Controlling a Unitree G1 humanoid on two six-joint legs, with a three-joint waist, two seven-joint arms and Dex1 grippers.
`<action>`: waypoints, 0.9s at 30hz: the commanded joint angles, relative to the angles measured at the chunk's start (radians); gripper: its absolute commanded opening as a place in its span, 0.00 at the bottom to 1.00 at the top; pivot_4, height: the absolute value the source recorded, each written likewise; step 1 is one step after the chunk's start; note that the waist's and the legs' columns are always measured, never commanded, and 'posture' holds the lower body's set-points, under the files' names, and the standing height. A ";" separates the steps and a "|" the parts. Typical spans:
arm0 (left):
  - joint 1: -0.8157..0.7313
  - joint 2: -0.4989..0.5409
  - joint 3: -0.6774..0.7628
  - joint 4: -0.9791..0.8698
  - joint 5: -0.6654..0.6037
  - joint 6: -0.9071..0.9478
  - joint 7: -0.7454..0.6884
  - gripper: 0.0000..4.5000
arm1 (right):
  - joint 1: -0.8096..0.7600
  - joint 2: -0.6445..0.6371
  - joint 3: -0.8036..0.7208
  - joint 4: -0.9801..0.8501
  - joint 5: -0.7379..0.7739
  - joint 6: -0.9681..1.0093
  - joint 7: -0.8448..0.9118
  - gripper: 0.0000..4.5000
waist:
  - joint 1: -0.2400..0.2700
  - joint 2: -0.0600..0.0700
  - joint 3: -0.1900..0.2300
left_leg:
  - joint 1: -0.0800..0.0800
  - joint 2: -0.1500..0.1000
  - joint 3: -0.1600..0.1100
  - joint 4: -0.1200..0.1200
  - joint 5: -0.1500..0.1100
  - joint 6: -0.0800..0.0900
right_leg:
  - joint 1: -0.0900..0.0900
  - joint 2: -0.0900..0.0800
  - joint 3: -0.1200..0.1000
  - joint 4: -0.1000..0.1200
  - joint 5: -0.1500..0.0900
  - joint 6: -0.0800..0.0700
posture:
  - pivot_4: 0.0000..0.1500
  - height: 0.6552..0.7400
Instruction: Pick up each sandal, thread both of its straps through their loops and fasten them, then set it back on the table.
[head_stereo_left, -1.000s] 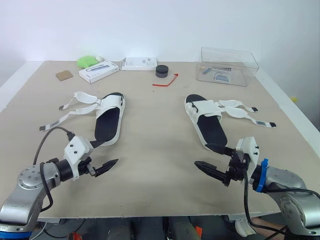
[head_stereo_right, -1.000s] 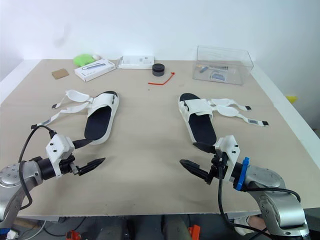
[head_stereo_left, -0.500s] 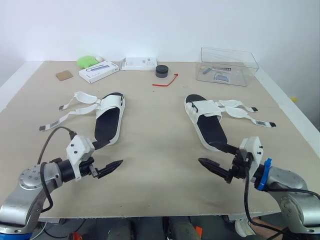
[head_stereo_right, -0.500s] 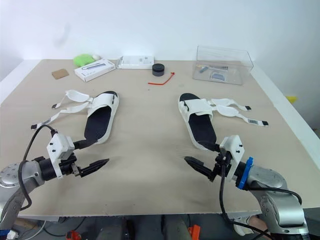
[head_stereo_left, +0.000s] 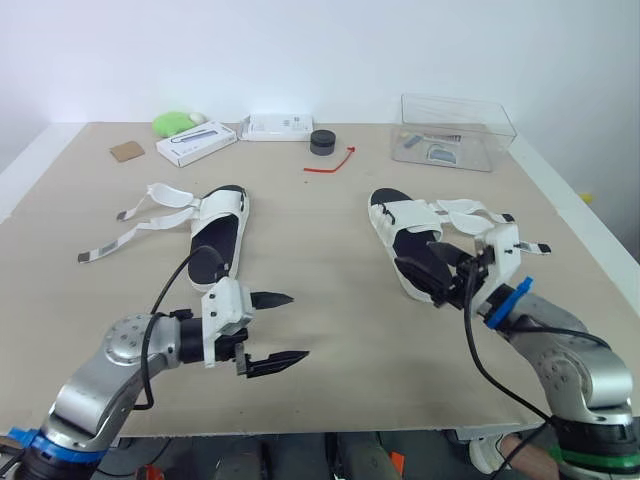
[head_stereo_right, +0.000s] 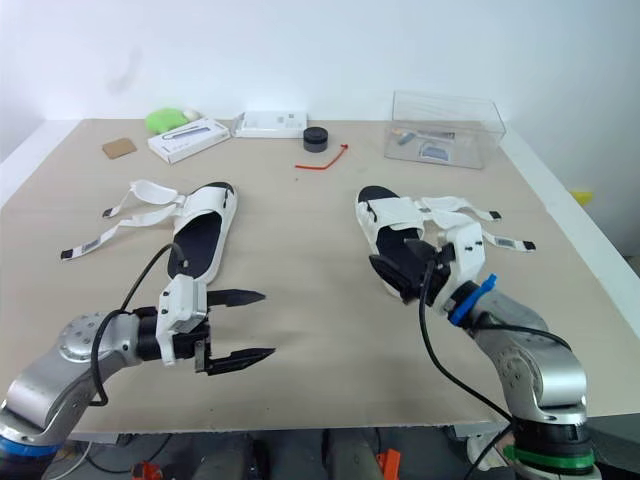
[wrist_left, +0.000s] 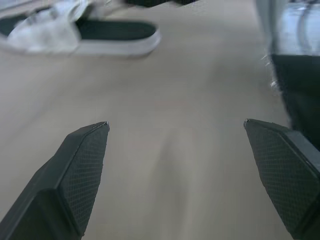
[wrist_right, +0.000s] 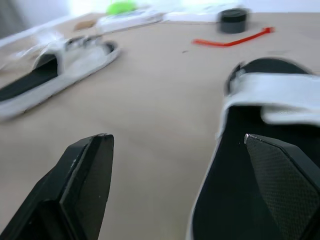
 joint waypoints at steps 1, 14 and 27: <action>-0.041 -0.012 -0.020 0.014 0.005 -0.008 -0.012 0.99 | -0.056 0.020 0.013 0.011 -0.028 0.037 -0.072 1.00 | 0.000 0.000 0.000 | 0.000 0.000 0.000 0.000 0.000 0.000 | 0.000 0.000 0.000 0.000 0.000 0.000 | 1.00 1.00; -0.075 -0.070 0.020 0.008 -0.068 0.034 0.045 0.99 | -0.196 0.104 0.157 0.189 -0.235 -0.028 -0.132 1.00 | -0.001 0.000 0.000 | -0.002 0.000 0.000 0.000 -0.001 0.001 | -0.001 0.000 0.000 0.000 0.001 0.002 | 1.00 1.00; -0.065 -0.122 0.043 0.029 0.021 -0.003 0.182 0.99 | -0.279 0.160 0.141 0.383 -0.313 -0.130 -0.139 1.00 | -0.002 0.000 0.000 | -0.001 0.000 0.000 0.000 -0.001 0.001 | -0.001 0.000 0.000 0.000 0.004 0.001 | 1.00 1.00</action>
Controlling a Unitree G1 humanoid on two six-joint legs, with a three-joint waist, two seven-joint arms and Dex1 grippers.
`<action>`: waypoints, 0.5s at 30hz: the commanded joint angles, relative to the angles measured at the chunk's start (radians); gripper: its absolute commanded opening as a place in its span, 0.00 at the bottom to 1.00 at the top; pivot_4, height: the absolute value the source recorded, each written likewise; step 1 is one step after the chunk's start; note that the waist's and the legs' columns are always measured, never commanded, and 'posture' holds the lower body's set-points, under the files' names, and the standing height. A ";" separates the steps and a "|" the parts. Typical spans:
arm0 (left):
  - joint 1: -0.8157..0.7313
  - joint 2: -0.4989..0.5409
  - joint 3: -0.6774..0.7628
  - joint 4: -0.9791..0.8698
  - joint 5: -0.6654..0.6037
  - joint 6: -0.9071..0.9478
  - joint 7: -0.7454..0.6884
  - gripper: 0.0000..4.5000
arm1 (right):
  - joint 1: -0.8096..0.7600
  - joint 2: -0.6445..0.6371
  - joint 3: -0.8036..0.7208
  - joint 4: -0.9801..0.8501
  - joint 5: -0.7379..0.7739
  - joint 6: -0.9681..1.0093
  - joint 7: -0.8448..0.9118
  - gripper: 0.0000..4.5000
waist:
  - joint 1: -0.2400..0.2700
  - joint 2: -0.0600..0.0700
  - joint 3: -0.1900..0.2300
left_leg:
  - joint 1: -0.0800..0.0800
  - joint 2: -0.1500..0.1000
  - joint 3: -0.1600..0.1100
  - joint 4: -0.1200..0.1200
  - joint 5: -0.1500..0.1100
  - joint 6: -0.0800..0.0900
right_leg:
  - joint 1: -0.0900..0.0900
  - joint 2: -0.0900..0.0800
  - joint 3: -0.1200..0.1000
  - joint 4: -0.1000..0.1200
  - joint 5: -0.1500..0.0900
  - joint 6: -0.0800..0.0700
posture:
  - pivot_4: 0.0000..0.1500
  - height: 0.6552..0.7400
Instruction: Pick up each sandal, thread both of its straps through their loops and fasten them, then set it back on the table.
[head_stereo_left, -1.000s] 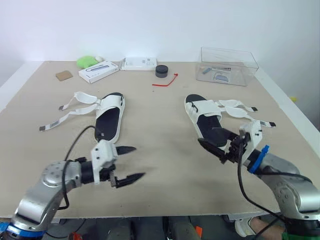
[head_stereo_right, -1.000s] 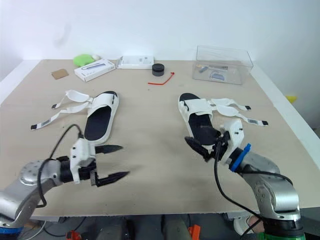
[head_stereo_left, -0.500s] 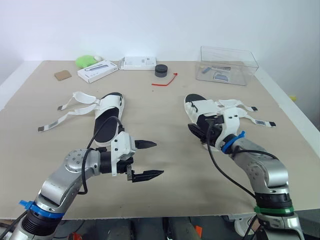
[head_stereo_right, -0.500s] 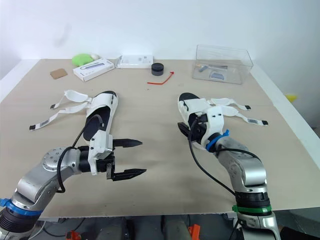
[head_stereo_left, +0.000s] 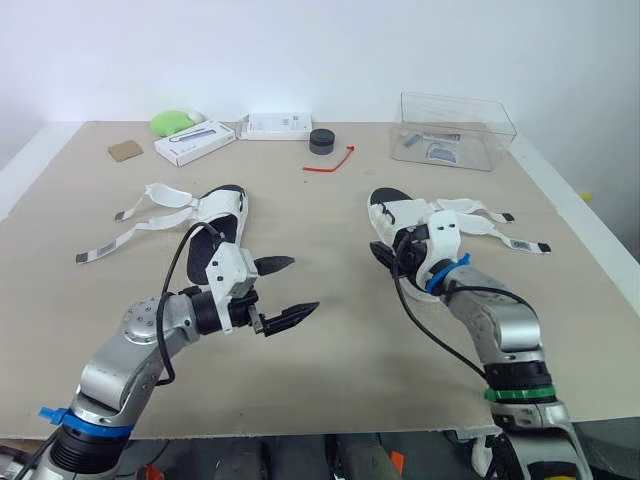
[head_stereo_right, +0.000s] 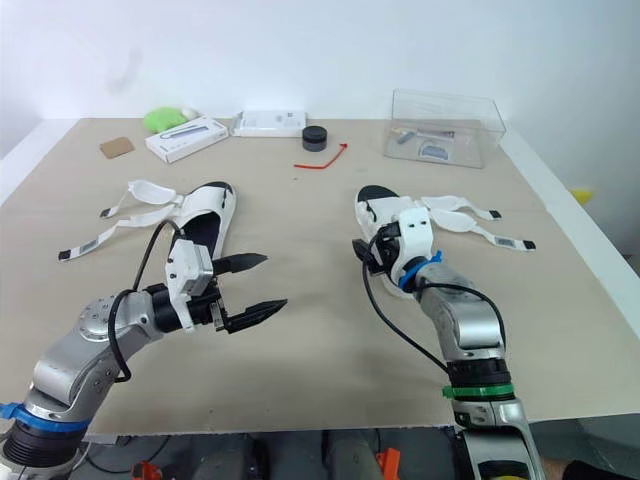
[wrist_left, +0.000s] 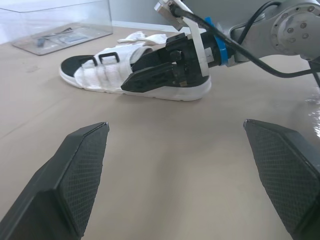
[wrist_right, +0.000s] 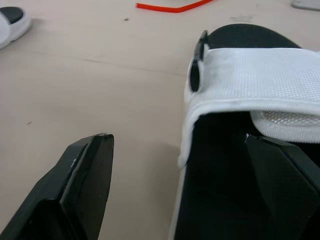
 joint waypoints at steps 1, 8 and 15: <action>0.000 -0.007 -0.002 -0.024 0.016 -0.023 0.014 0.99 | -0.036 0.010 -0.022 0.016 -0.013 -0.047 0.007 1.00 | 0.000 0.000 0.000 | 0.000 0.000 0.000 0.000 0.000 0.000 | 0.000 0.000 0.000 0.000 0.001 -0.001 | 1.00 1.00; 0.010 -0.007 -0.010 -0.033 0.039 -0.028 0.023 1.00 | -0.069 0.032 -0.005 0.077 -0.040 -0.100 0.038 0.64 | -0.002 0.000 0.000 | 0.000 0.000 0.000 0.000 0.000 0.000 | 0.000 0.000 0.000 0.000 0.001 -0.002 | 1.00 1.00; 0.010 -0.007 -0.007 -0.030 0.048 -0.034 0.024 1.00 | -0.078 0.029 0.004 0.125 -0.072 -0.164 0.088 0.02 | -0.003 0.000 0.000 | 0.000 0.000 0.001 0.000 0.000 0.000 | 0.000 0.000 0.001 0.000 0.002 -0.002 | 1.00 1.00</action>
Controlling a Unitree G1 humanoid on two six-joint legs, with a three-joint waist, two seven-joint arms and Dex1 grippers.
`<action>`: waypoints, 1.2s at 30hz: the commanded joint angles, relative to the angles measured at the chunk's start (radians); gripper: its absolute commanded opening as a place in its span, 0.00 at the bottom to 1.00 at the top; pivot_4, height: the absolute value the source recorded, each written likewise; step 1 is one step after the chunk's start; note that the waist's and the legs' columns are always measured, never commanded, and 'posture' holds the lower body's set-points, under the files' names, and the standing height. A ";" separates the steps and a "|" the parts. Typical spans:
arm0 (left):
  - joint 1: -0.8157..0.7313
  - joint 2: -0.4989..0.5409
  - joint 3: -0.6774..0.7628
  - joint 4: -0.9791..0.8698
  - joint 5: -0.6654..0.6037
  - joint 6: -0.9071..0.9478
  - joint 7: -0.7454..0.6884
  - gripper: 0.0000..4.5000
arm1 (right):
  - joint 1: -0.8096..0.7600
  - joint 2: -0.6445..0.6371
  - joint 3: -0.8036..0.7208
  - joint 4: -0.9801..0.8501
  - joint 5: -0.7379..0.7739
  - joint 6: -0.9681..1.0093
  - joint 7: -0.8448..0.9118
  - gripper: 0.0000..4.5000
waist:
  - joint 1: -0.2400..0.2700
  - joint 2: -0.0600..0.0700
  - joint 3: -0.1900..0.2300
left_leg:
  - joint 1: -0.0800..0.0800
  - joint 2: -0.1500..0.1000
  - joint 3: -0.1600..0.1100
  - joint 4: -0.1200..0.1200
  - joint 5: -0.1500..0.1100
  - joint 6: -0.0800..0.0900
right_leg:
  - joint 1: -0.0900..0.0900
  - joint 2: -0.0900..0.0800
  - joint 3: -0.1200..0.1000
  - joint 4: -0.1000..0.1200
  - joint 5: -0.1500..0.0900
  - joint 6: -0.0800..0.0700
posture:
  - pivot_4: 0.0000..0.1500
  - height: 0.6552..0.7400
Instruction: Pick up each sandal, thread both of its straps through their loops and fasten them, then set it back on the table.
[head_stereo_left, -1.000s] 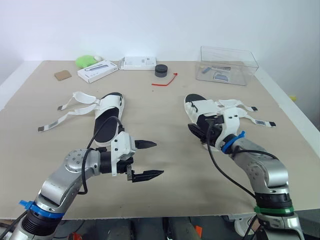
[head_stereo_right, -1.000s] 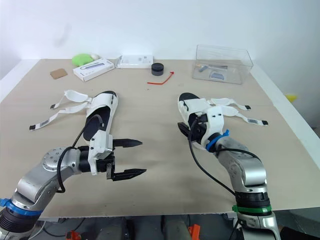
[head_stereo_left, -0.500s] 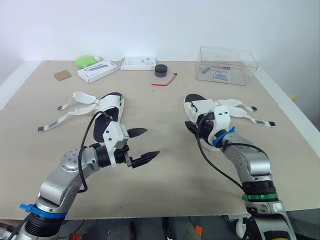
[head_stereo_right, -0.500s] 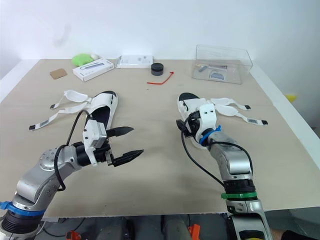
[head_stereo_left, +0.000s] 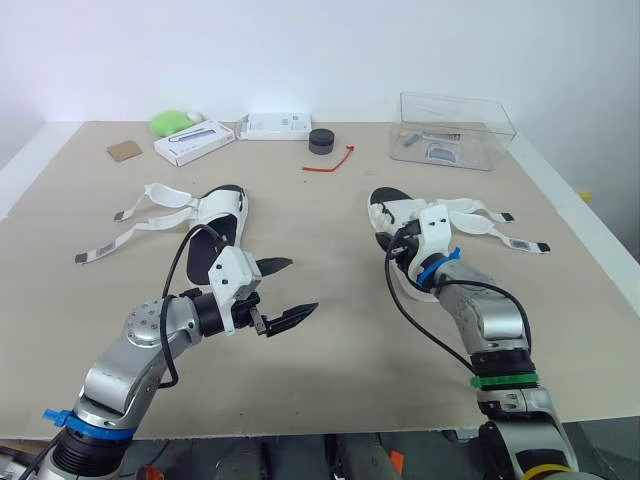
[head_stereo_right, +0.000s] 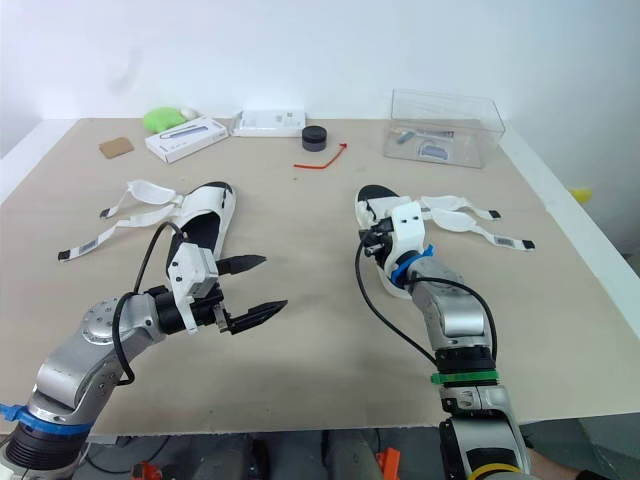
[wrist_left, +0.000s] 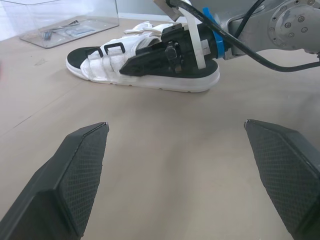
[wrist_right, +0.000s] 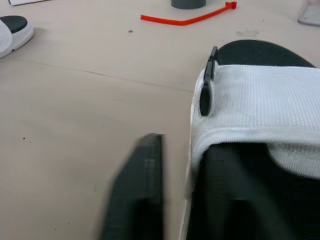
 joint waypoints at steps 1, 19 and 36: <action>-0.001 -0.002 0.008 -0.028 0.002 -0.023 0.000 1.00 | -0.034 -0.007 0.001 0.012 -0.006 -0.054 0.050 0.02 | -0.001 0.000 0.000 | 0.000 0.000 0.000 0.000 0.000 0.000 | 0.000 0.000 0.000 0.000 0.000 0.000 | 1.00 1.00; 0.017 0.116 0.066 -0.035 -0.084 -0.003 -0.143 1.00 | 0.139 -0.429 0.230 -0.358 0.166 -0.128 1.018 0.02 | 0.006 0.002 0.001 | -0.001 0.000 -0.001 0.000 -0.003 0.002 | -0.001 -0.001 -0.002 0.000 -0.004 0.002 | 1.00 1.00; 0.076 0.154 0.068 -0.075 -0.090 0.015 -0.151 1.00 | 0.125 -0.405 0.309 -0.224 0.064 -0.390 1.141 0.02 | 0.004 0.001 0.001 | 0.001 0.000 -0.001 0.001 -0.002 0.001 | 0.001 -0.001 -0.002 0.000 -0.005 0.000 | 1.00 1.00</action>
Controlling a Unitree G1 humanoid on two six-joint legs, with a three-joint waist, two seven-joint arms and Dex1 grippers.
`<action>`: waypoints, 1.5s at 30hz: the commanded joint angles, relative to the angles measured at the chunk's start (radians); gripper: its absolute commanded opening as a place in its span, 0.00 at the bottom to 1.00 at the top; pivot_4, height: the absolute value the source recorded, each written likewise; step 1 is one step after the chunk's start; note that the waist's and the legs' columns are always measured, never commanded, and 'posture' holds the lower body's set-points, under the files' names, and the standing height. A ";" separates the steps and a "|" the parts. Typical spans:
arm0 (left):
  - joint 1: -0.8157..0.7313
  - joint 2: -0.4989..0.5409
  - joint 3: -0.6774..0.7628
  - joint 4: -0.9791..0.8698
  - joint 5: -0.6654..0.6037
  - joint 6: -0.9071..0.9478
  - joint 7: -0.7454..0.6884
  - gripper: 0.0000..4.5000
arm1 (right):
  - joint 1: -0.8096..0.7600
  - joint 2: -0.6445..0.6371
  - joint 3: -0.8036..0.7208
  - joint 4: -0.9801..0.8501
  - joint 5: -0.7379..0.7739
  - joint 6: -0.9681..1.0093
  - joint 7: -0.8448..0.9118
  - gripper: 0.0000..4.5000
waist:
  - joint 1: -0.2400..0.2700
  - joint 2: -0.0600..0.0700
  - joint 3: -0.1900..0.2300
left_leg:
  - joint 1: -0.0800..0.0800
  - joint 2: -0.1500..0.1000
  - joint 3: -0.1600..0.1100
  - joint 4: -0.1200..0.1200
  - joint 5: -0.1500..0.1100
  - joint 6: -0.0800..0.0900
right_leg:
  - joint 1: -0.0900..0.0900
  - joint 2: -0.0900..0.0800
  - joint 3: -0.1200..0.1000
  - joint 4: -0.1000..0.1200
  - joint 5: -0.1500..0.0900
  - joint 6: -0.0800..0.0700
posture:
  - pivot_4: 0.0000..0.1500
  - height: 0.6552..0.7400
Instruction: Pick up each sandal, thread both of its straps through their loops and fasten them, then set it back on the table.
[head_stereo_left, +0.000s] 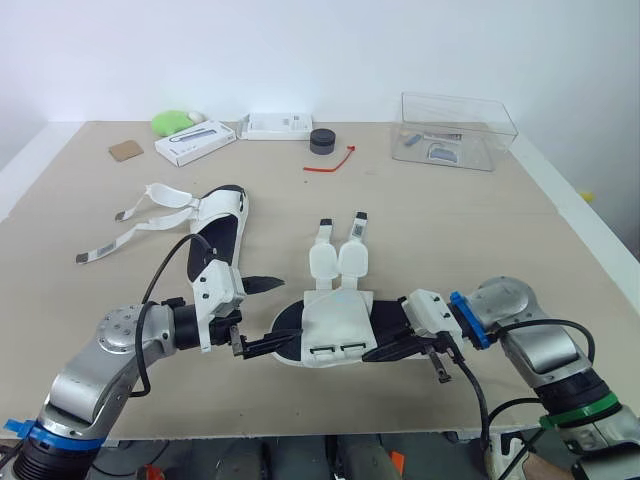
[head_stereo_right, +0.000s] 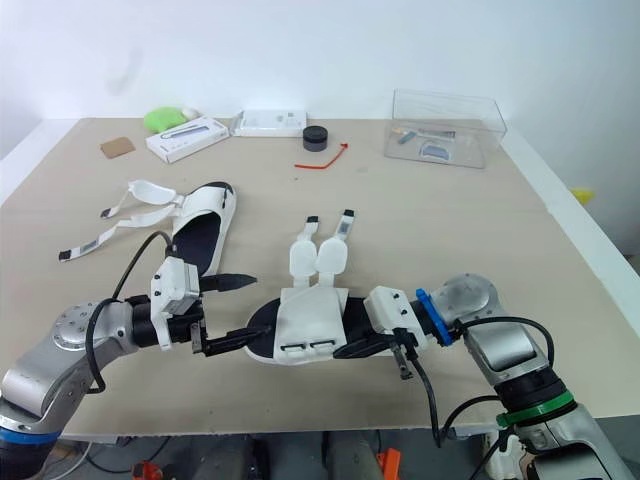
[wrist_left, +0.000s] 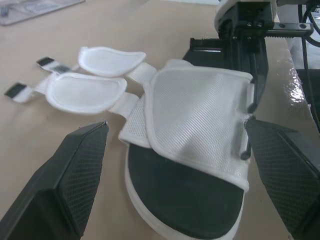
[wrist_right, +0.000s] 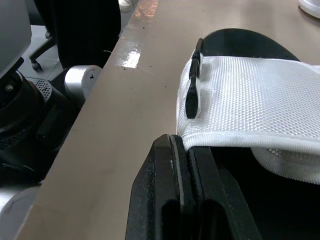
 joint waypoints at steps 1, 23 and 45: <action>0.005 0.016 0.019 -0.038 -0.003 -0.012 -0.006 1.00 | -0.025 0.012 0.005 0.027 -0.014 -0.031 0.020 0.02 | 0.000 0.000 0.000 | 0.000 0.000 0.000 0.000 0.000 0.000 | 0.000 0.000 0.000 0.000 0.000 0.000 | 1.00 1.00; 0.005 0.011 0.025 -0.034 -0.020 -0.122 -0.106 1.00 | -0.052 0.033 0.005 0.083 -0.025 -0.042 0.017 0.02 | 0.001 0.000 0.000 | 0.002 0.001 0.001 0.001 0.002 -0.001 | 0.001 0.001 0.001 0.000 0.000 0.000 | 1.00 1.00; 0.021 0.036 0.001 0.033 0.071 -0.176 -0.107 1.00 | -0.026 -0.051 -0.047 -0.036 0.083 0.163 0.059 0.86 | 0.002 0.000 0.000 | 0.002 0.001 0.001 0.001 0.002 -0.001 | 0.001 0.001 0.001 0.001 0.000 0.000 | 1.00 1.00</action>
